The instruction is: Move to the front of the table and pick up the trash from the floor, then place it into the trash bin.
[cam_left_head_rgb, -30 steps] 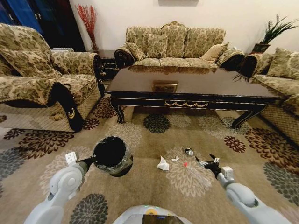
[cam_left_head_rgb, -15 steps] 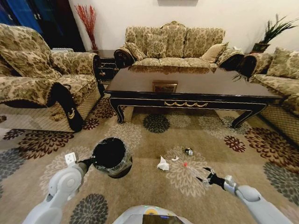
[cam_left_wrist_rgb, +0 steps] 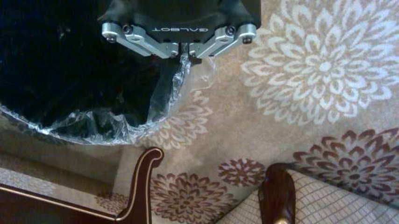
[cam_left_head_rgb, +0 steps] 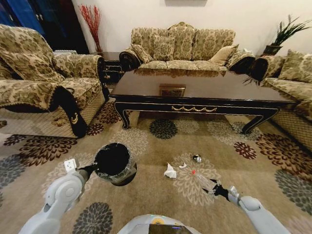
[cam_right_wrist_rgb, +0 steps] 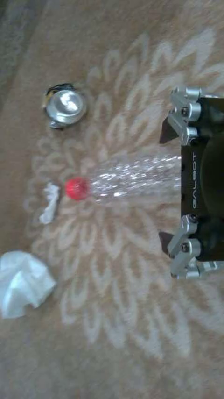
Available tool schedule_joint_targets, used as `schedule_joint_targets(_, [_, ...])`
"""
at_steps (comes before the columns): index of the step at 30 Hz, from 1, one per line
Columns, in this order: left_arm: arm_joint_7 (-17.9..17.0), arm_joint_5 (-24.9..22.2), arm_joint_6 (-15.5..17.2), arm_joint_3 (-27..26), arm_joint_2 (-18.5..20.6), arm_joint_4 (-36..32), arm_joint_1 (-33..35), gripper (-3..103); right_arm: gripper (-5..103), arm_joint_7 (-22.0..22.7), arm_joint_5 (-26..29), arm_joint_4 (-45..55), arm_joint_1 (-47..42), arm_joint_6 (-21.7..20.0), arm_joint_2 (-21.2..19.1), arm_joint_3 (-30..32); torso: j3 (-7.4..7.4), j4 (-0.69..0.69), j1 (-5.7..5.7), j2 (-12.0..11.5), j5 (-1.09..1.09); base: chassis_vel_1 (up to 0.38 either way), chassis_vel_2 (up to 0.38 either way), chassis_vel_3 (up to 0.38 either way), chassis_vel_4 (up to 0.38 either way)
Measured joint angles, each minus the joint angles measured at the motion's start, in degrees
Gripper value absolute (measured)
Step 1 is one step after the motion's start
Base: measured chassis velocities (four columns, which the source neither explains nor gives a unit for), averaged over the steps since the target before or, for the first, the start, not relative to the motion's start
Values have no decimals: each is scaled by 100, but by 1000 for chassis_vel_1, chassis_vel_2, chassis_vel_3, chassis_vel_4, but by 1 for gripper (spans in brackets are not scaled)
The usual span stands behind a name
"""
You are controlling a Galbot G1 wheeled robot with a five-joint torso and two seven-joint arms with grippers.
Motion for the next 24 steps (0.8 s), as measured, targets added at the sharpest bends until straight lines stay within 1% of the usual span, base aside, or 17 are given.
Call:
schedule_joint_targets(1, [0,0,0,10,-5,-2,-3,3,92,32,-96,-34,0,5,26,44,0,0,0,0,-1,0,0,0,0])
schedule_joint_targets(2, [0,0,0,10,-5,-2,-3,3,92,32,-96,-34,0,5,26,44,0,0,0,0,-1,0,0,0,0])
schedule_joint_targets(4, [0,2,-2,38,-15,-2,-16,2,83,131,-228,-62,-14,-2,57,103,0,0,0,0,0,0,0,0,0])
schedule_joint_targets(6, [-2,9,-5,64,-26,-2,-25,4,71,190,-279,-63,-22,-13,66,150,0,0,0,0,-1,0,0,0,0])
schedule_joint_targets(7, [-2,9,-5,64,-26,-2,-25,4,71,190,-279,-63,-22,-13,66,150,0,0,0,0,-1,0,0,0,0])
schedule_joint_targets(10, [-3,13,-9,94,-43,-3,-39,5,55,224,-310,-48,-37,10,67,209,0,2,0,0,-1,0,0,0,0])
schedule_joint_targets(11, [-3,13,-9,94,-43,-3,-39,5,55,224,-310,-48,-37,10,67,209,0,2,0,0,-1,0,0,0,0])
schedule_joint_targets(13, [-3,13,-12,120,-52,-25,-41,6,45,237,-323,3,-67,118,62,263,0,0,0,0,0,0,0,0,0])
schedule_joint_targets(14, [-3,13,-12,120,-52,-25,-41,6,45,237,-323,3,-67,118,62,263,0,0,0,0,0,0,0,0,0])
schedule_joint_targets(16, [-7,16,-13,153,-65,-70,-37,8,41,251,-196,193,-113,269,57,354,0,0,0,0,1,0,0,0,0])
schedule_joint_targets(17, [-6,15,-13,179,-79,-108,-32,6,35,313,-97,367,-143,353,55,399,0,1,0,0,0,0,0,0,0])
schedule_joint_targets(18, [-6,15,-13,179,-79,-108,-32,6,35,313,-97,367,-143,353,55,399,0,1,0,0,0,0,0,0,0])
schedule_joint_targets(19, [0,12,-15,207,-95,-145,-26,5,35,369,39,583,-181,447,46,432,0,0,0,0,-1,0,0,0,0])
schedule_joint_targets(20, [10,11,-18,245,-115,-186,-23,4,32,416,330,917,-241,564,15,426,0,-1,0,0,-1,0,0,0,0])
schedule_joint_targets(21, [10,11,-18,245,-115,-186,-23,4,32,416,330,917,-241,564,15,426,0,-1,0,0,-1,0,0,0,0])
schedule_joint_targets(23, [3,26,-17,328,-167,-210,-26,4,26,573,1152,1747,-349,750,-76,291,0,-2,0,0,0,0,0,0,0])
schedule_joint_targets(24, [0,40,-17,380,-203,-212,-44,4,22,682,1644,2295,-373,803,-142,172,0,3,0,0,-1,0,0,0,0])
